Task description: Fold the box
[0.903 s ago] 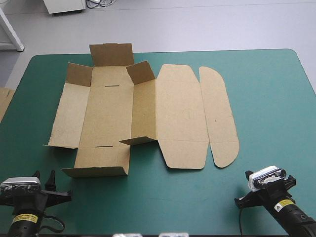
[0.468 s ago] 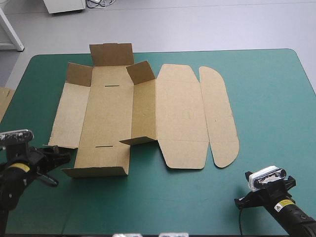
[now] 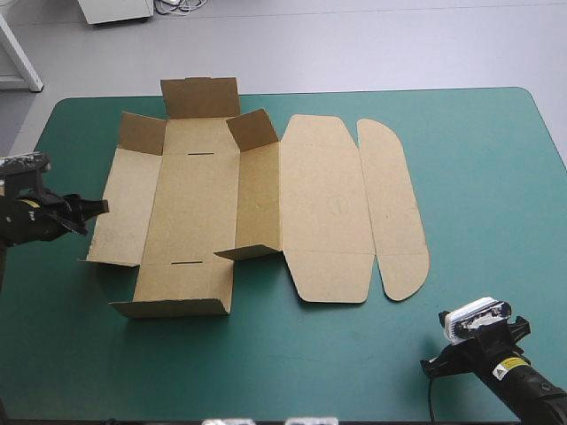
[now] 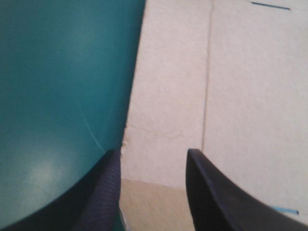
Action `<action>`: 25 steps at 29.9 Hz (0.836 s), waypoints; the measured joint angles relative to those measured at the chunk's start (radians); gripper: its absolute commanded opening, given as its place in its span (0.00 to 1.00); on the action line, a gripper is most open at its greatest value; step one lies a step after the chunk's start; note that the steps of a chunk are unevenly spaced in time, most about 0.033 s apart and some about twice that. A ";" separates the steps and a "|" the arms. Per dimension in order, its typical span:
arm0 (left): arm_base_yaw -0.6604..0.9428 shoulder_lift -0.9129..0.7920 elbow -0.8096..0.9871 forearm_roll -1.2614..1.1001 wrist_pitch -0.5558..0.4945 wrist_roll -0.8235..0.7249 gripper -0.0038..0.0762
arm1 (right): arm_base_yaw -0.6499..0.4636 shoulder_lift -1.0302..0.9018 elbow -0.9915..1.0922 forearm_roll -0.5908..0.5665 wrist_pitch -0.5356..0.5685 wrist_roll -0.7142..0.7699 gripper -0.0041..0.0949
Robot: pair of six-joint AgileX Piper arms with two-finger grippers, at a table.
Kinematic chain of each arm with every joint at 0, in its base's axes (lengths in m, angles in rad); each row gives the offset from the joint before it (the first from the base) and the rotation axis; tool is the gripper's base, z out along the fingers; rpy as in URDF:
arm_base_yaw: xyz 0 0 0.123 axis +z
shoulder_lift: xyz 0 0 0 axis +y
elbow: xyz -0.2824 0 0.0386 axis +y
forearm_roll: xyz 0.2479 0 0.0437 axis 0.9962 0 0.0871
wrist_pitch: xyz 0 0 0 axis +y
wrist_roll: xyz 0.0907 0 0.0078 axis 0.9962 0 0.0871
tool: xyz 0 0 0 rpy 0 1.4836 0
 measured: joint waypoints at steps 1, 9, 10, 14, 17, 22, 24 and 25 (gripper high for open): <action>0.055 0.033 -0.017 -0.063 0.000 0.038 0.45 | 0.000 0.000 0.000 0.000 0.000 0.000 0.02; 0.380 0.287 -0.040 -0.731 0.112 0.567 0.45 | 0.000 0.000 -0.004 0.003 0.001 0.001 0.02; 0.389 0.307 -0.041 -0.739 0.109 0.601 0.45 | 0.000 0.000 -0.006 0.005 0.001 0.002 0.02; 0.393 0.392 -0.041 -0.728 0.100 0.672 0.45 | 0.000 0.000 -0.015 0.011 0.001 0.002 0.02; 0.393 0.450 -0.041 -0.765 0.121 0.756 0.50 | 0.000 0.000 -0.015 0.011 0.001 0.002 0.02; 0.393 0.509 -0.042 -0.858 0.167 0.939 0.57 | 0.000 0.000 -0.015 0.011 0.002 0.003 0.02; 0.393 0.539 -0.043 -0.887 0.178 0.991 0.57 | 0.000 0.000 -0.015 0.009 0.004 0.003 0.02; 0.393 0.557 -0.045 -0.903 0.186 1.013 0.57 | 0.000 0.000 -0.015 0.009 0.004 0.002 0.02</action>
